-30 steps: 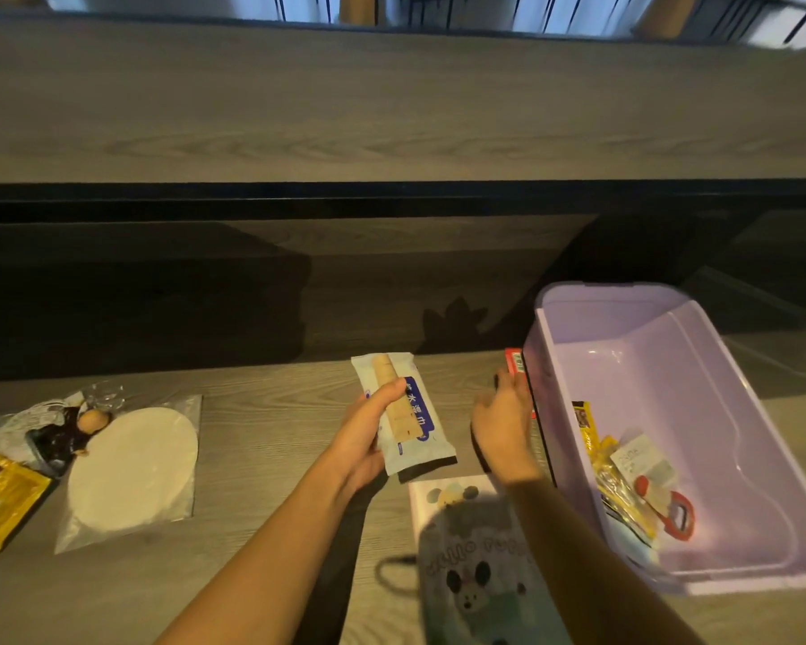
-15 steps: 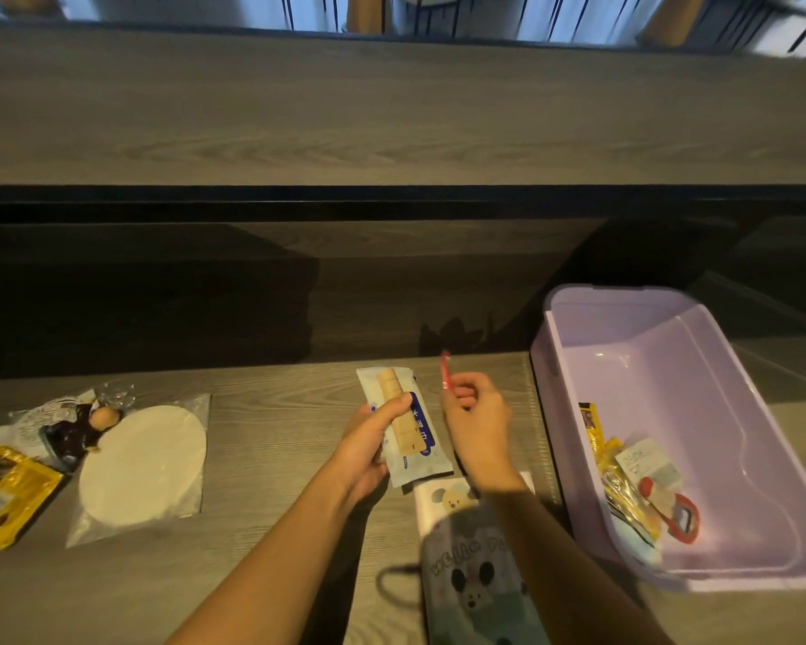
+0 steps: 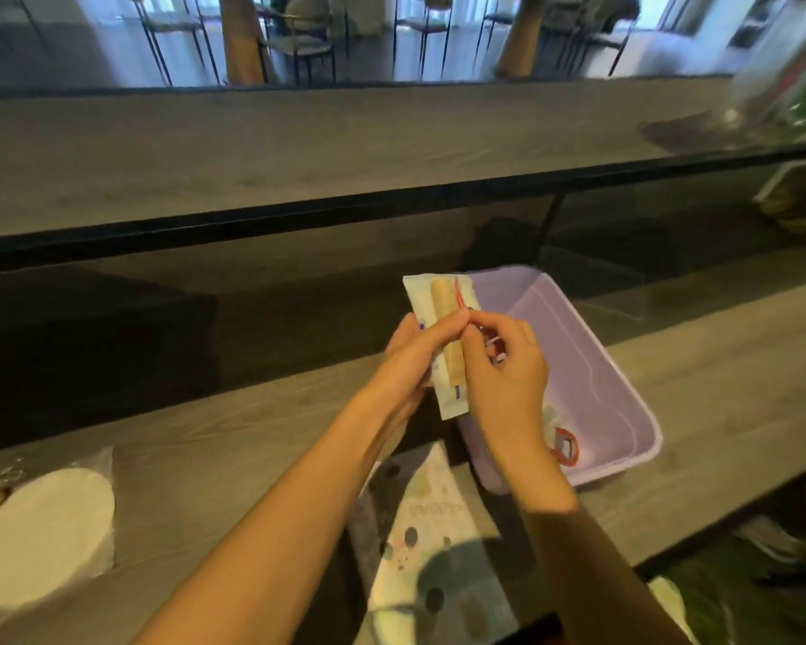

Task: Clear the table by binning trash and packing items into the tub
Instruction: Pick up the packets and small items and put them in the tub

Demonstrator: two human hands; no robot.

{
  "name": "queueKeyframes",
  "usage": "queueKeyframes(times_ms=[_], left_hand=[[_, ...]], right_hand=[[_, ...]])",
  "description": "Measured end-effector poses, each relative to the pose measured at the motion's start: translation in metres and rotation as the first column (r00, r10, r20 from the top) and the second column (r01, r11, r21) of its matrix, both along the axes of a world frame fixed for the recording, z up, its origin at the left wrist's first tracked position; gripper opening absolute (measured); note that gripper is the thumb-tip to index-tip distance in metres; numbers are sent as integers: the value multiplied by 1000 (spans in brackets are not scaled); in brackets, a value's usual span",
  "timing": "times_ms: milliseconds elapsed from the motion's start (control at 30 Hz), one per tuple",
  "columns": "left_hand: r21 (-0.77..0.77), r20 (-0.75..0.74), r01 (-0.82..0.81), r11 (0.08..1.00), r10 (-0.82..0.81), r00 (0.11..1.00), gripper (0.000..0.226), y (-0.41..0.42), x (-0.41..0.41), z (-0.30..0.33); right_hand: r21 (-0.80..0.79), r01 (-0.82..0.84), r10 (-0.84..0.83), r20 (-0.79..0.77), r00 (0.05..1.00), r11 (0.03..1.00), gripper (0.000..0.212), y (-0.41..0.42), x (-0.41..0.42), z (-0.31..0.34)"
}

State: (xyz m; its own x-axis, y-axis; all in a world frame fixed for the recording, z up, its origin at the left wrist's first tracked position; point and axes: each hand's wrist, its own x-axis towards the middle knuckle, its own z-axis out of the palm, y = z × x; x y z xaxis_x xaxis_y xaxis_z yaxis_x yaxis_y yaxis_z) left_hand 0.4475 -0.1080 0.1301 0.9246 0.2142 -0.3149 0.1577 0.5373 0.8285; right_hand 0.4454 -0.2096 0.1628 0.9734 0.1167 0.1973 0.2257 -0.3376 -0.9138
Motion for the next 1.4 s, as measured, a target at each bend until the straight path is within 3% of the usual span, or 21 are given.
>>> queueKeyframes(times_ms=[67,200,300,433,600,767,900,1033,1400], left_hand=[[20,-12,51,998,-51,999,62,-22,10,2],[76,-69,110,991,-105,992,85,-58,11,2],[121,-110,132,984,-119,987,69,-73,4,6],[155,-46,54,986,-47,998,75,-54,-8,8],[114,-104,-172,979,184,977,28,3,-58,1],[159,-170,-358,920,383,908,37,68,-133,-24],[87,-264,-493,866,497,827,30,117,-201,-44],[123,-289,-641,758,645,707,27,156,-261,-59],[162,-290,-844,511,843,454,39,228,-371,-83]], right_hand=[[-30,65,-65,1,998,997,13,-22,6,4],[-144,135,-142,-39,989,980,11,-56,18,-13],[-350,219,-252,-51,966,911,12,-69,20,-30],[-391,255,-301,-59,952,884,17,-67,13,-37],[-307,66,-83,-45,996,949,12,-26,-9,-39],[-377,-200,189,-66,980,904,11,42,-53,-54],[-495,-393,357,-169,919,775,12,98,-93,-75],[-513,-588,509,-302,806,625,11,151,-137,-99],[-593,-756,757,-350,552,278,25,264,-248,-128]])
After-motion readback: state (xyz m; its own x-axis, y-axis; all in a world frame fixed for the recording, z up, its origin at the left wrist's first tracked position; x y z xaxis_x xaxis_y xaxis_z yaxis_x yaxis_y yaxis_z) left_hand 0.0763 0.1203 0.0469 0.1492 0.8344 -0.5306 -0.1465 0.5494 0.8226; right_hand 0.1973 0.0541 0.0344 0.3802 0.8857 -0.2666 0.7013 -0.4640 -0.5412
